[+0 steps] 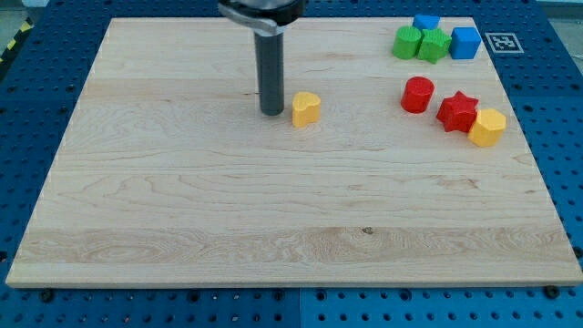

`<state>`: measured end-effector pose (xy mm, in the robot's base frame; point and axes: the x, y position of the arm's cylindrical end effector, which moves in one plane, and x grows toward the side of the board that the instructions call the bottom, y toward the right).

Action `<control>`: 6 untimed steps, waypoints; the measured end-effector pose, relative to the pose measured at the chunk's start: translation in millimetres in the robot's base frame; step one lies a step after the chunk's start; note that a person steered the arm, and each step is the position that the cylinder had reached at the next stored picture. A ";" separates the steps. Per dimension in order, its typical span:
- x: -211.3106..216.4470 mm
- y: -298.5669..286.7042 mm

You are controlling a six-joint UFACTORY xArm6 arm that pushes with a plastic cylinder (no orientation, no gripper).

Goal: Slide the yellow heart towards the center right

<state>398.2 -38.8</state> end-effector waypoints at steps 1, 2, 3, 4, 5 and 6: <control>4.6 -0.3; 4.6 20.3; 4.6 55.0; 4.6 97.0; 4.6 128.0; 2.3 130.8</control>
<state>400.5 92.0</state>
